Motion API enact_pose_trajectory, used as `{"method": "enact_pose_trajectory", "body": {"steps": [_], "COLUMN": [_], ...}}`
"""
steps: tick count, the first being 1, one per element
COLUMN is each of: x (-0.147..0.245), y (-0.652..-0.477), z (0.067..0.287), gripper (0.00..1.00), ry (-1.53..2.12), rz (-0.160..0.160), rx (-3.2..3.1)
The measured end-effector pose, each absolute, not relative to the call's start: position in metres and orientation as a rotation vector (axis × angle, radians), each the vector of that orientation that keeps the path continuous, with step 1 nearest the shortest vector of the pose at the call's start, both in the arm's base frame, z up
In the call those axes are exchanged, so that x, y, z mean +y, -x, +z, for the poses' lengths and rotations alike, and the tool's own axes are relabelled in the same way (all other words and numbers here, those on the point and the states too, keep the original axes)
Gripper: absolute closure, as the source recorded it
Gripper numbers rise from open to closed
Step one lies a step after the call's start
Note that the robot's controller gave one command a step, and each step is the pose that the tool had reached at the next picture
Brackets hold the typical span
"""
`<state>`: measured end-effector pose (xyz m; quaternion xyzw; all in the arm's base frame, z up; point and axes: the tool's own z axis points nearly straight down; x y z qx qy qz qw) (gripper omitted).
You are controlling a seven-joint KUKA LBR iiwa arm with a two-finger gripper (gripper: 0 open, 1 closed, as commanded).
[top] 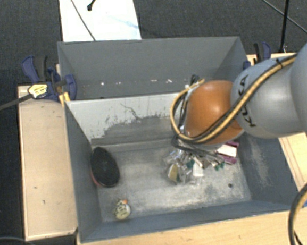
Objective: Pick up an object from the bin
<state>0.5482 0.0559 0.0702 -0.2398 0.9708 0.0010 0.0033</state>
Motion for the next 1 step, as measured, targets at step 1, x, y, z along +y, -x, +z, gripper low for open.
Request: {"method": "enact_pose_trajectory", "body": {"steps": [1], "x": [0.0663], "y": [-0.5491], "z": [0.2018], "gripper": [1.0], "ry": [0.754], "rz": [-0.001], "rx": [3.038]}}
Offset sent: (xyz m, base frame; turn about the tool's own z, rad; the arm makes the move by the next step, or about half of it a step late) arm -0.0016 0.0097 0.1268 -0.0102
